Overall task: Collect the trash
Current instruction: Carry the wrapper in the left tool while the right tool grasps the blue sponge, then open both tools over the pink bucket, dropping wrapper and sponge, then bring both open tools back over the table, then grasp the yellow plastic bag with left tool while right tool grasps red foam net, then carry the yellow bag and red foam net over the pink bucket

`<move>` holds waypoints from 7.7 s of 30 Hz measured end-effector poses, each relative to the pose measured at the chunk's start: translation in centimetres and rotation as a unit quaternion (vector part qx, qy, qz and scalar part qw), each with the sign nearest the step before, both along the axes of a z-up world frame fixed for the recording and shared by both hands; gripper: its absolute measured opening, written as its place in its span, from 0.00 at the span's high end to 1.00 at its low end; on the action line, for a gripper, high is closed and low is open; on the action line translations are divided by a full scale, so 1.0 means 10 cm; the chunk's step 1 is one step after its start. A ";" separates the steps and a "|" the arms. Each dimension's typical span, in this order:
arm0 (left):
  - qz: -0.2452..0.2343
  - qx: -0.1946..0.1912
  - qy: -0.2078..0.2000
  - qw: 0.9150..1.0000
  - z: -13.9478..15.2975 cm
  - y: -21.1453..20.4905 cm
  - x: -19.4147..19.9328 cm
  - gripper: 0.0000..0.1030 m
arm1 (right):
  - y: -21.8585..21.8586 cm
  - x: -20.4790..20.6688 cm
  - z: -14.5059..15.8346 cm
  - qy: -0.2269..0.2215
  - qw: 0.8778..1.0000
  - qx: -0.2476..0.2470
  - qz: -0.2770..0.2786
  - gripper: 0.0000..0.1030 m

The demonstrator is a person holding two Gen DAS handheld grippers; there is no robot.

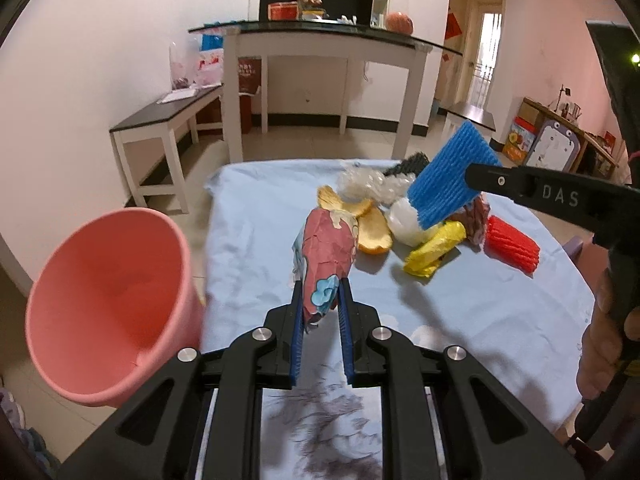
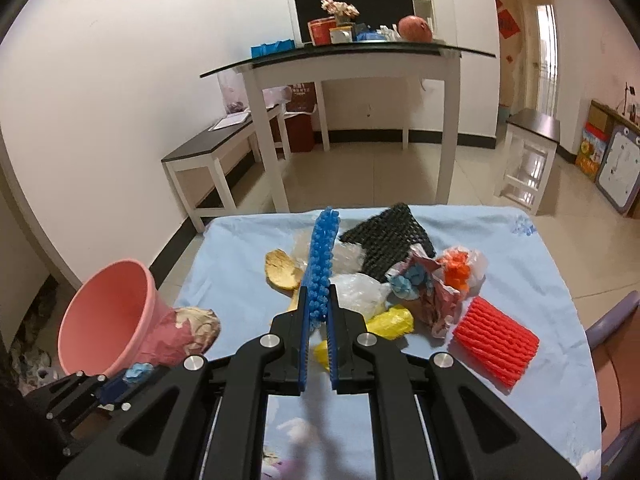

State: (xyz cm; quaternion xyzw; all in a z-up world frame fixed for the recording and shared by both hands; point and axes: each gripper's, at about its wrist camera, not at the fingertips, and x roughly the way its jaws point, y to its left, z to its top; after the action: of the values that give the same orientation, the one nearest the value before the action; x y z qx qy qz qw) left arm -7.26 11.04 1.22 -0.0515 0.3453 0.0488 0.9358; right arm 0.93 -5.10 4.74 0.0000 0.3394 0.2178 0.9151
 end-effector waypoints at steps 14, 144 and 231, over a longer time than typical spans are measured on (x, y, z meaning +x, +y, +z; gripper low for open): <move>0.095 0.012 -0.029 0.995 0.16 0.80 -0.35 0.85 | 0.76 -0.25 0.14 -0.034 0.997 -0.024 0.058 0.93; -0.096 -0.018 0.087 0.991 -0.29 -0.84 1.06 0.64 | -1.47 0.40 -0.62 0.061 0.996 -0.046 -0.051 0.46; -0.017 -0.022 0.011 1.000 0.10 -0.48 0.06 0.90 | -0.48 -0.37 -0.17 0.026 0.998 0.011 0.048 0.90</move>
State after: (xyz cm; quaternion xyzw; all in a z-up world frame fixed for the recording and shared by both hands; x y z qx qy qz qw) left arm -6.64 6.29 2.18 -0.0659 0.3572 0.0259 0.9313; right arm -2.73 -9.90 3.07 -0.0005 0.3603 0.2652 0.8944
